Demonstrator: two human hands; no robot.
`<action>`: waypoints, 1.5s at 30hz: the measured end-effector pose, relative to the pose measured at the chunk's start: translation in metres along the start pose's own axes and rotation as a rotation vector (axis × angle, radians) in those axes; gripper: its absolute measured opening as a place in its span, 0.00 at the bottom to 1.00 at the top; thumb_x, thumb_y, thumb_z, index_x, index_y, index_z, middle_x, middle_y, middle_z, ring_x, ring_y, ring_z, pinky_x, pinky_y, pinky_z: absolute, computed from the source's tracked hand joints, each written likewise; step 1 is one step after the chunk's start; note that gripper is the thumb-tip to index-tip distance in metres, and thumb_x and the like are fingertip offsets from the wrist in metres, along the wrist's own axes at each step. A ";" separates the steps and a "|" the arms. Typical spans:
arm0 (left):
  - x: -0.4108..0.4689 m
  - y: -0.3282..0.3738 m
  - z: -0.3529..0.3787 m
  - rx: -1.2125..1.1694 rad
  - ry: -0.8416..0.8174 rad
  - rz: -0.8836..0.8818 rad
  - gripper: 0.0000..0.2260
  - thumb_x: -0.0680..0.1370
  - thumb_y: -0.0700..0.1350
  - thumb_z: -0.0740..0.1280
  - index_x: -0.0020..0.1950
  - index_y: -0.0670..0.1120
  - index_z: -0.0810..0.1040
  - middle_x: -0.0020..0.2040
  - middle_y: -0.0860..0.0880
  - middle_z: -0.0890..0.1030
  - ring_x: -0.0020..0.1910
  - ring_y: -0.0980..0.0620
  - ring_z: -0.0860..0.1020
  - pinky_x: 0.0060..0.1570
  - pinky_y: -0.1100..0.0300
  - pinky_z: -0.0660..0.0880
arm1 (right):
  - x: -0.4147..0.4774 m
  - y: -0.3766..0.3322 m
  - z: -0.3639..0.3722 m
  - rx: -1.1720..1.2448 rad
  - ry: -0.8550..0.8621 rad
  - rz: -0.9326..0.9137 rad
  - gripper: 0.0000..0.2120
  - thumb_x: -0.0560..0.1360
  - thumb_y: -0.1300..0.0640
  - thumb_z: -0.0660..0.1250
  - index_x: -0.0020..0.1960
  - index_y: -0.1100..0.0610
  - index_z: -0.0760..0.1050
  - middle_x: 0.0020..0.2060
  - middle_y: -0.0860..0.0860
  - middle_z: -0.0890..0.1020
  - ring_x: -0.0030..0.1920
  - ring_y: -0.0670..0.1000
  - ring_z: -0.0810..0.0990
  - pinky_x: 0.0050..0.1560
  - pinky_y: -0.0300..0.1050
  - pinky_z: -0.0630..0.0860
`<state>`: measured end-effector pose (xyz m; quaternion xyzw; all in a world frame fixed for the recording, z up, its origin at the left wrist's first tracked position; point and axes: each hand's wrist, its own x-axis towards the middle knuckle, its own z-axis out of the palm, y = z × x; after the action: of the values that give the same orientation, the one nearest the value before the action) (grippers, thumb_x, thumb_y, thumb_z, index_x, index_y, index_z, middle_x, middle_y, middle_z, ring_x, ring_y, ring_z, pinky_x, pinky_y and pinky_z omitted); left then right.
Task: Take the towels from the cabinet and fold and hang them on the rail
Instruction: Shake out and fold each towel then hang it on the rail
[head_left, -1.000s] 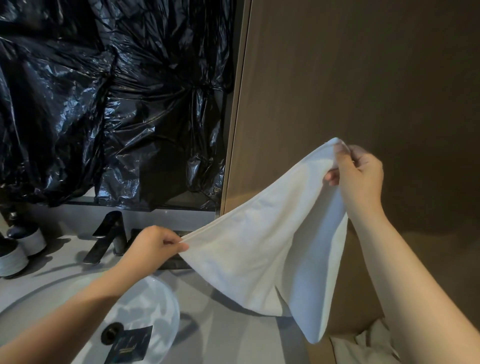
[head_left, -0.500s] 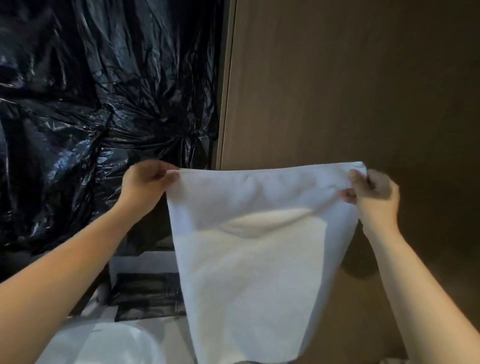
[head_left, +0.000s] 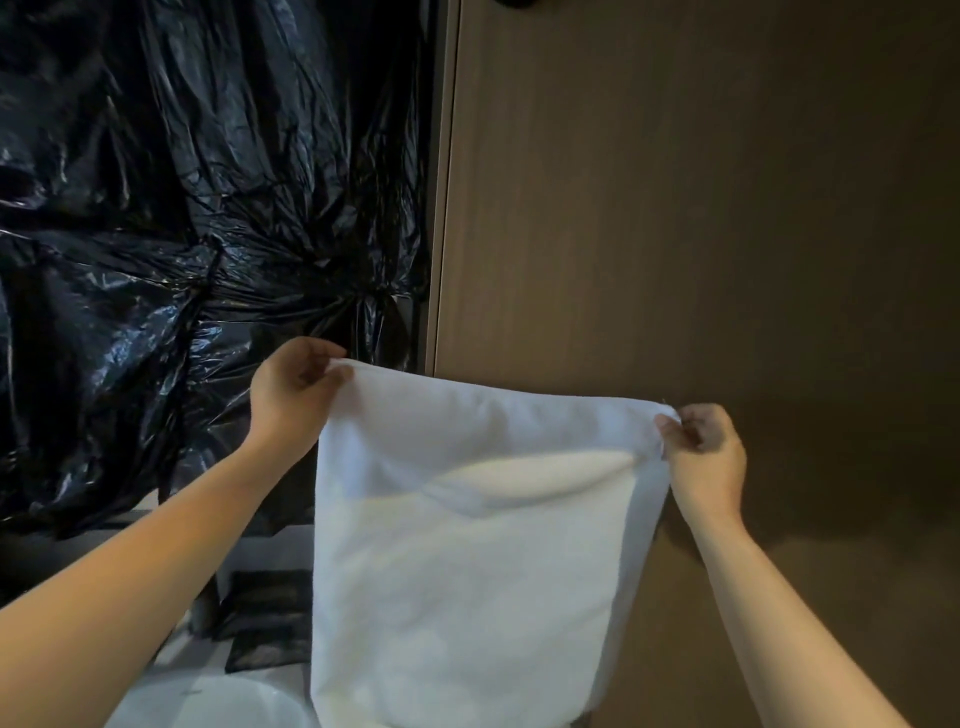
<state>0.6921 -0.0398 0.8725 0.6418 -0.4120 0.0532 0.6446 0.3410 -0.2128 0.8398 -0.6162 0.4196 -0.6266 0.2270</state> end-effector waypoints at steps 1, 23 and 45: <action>-0.001 -0.003 0.000 0.001 0.002 -0.002 0.07 0.75 0.38 0.71 0.50 0.48 0.80 0.40 0.54 0.80 0.38 0.60 0.78 0.37 0.70 0.70 | -0.002 0.004 0.001 0.014 -0.026 0.020 0.07 0.75 0.57 0.72 0.45 0.53 0.73 0.38 0.52 0.80 0.40 0.54 0.78 0.42 0.48 0.74; -0.011 -0.042 -0.020 0.250 -0.150 0.152 0.05 0.76 0.40 0.71 0.44 0.50 0.79 0.37 0.54 0.81 0.38 0.58 0.79 0.35 0.72 0.71 | -0.060 0.056 0.002 0.174 -0.262 0.378 0.06 0.65 0.57 0.80 0.40 0.51 0.85 0.38 0.46 0.86 0.45 0.49 0.84 0.44 0.41 0.75; -0.096 -0.119 -0.015 0.399 -0.289 0.128 0.02 0.78 0.42 0.68 0.49 0.47 0.81 0.39 0.53 0.78 0.37 0.63 0.74 0.36 0.81 0.65 | -0.220 0.134 -0.010 -0.197 -0.710 0.354 0.11 0.66 0.62 0.79 0.33 0.47 0.82 0.35 0.42 0.84 0.38 0.41 0.81 0.38 0.30 0.72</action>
<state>0.7067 -0.0030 0.7238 0.7299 -0.5209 0.0819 0.4350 0.3304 -0.1071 0.6055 -0.7315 0.4726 -0.2829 0.4019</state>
